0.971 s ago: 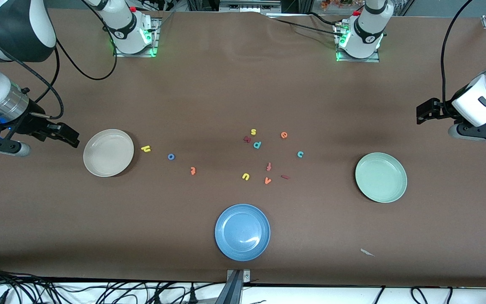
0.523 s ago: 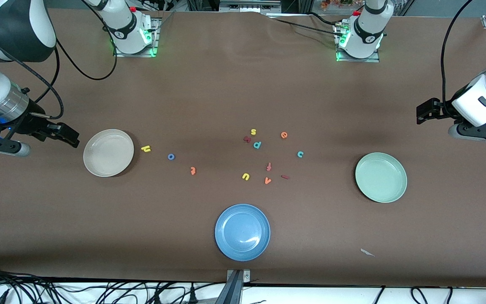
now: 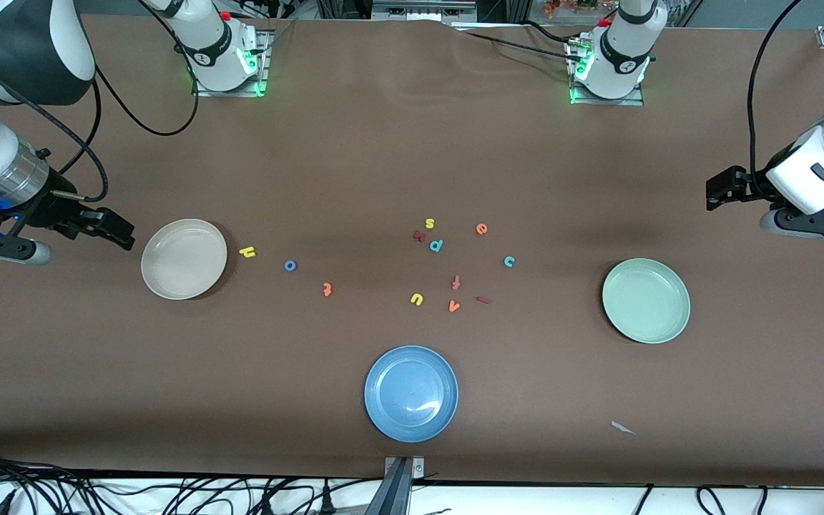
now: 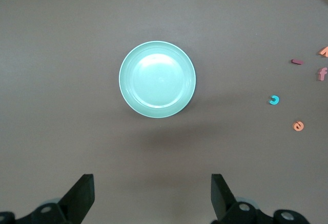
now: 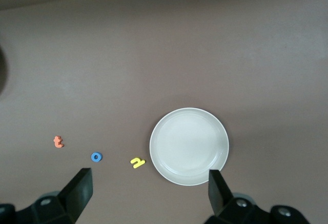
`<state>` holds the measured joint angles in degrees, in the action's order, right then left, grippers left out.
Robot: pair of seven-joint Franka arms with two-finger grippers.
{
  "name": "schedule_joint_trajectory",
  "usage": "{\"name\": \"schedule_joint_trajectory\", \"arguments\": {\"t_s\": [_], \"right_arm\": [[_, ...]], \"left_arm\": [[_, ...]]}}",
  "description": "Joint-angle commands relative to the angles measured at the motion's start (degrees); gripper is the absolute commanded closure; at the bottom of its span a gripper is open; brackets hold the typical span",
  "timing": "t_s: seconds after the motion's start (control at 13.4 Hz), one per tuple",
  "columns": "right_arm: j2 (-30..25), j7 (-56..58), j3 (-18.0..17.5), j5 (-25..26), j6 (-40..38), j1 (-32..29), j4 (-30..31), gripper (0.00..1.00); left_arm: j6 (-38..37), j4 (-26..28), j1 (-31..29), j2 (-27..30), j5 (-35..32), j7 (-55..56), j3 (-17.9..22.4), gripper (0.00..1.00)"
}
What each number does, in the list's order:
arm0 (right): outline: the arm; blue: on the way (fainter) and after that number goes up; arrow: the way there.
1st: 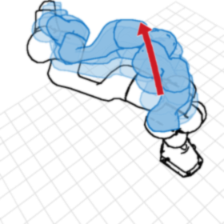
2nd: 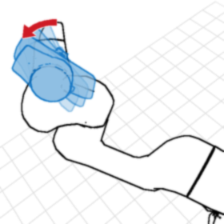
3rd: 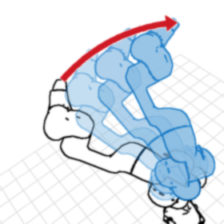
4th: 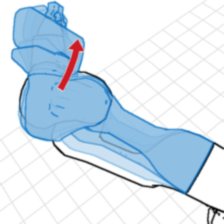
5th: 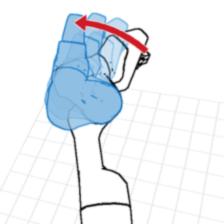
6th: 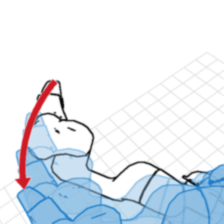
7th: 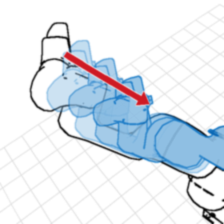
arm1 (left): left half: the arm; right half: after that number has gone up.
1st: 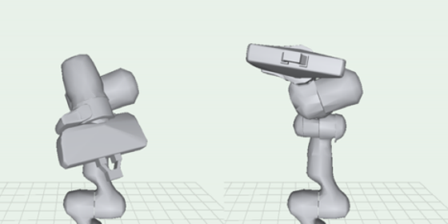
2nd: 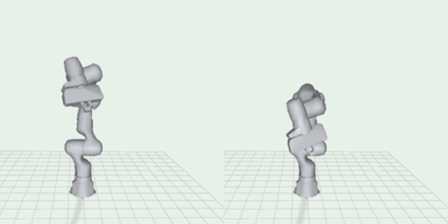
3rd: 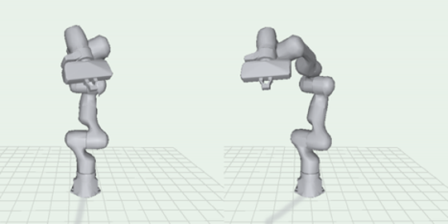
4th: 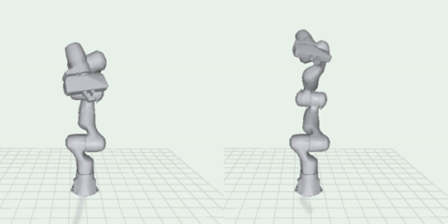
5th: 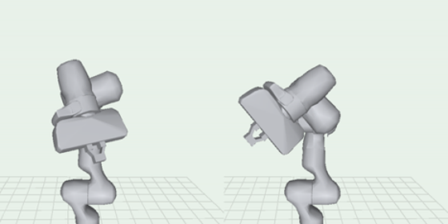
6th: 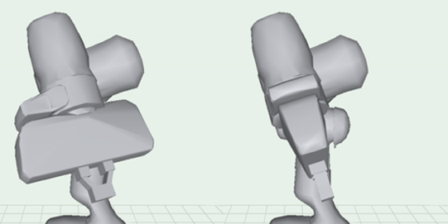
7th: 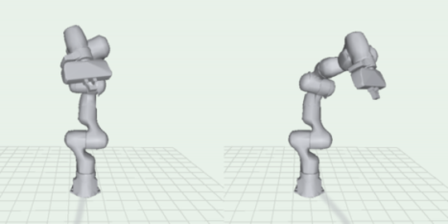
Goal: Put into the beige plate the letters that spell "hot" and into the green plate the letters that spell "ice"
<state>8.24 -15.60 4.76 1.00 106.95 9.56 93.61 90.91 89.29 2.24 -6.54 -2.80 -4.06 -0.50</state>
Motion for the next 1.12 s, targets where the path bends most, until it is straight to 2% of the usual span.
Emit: {"name": "schedule_joint_trajectory", "arguments": {"t_s": [0.0, 0.6, 1.05], "right_arm": [[-1.12, -0.39, 0.16, -0.74, -0.07, 0.02, 1.13, 0.0], [-0.68, -0.31, 0.16, -0.65, -0.42, 0.02, 2.18, 0.0], [-0.68, -2.84, -0.1, -0.65, 0.1, 0.11, 9.29, 0.0]], "left_arm": [[-0.82, -0.61, -0.31, 0.48, 1.13, -1.48, 0.06, 0.0], [-0.82, -0.61, -0.31, 0.48, 1.04, -1.48, 0.06, 0.0], [-0.82, -0.61, -0.22, 0.48, 1.04, -1.39, 0.06, 0.0]]}}
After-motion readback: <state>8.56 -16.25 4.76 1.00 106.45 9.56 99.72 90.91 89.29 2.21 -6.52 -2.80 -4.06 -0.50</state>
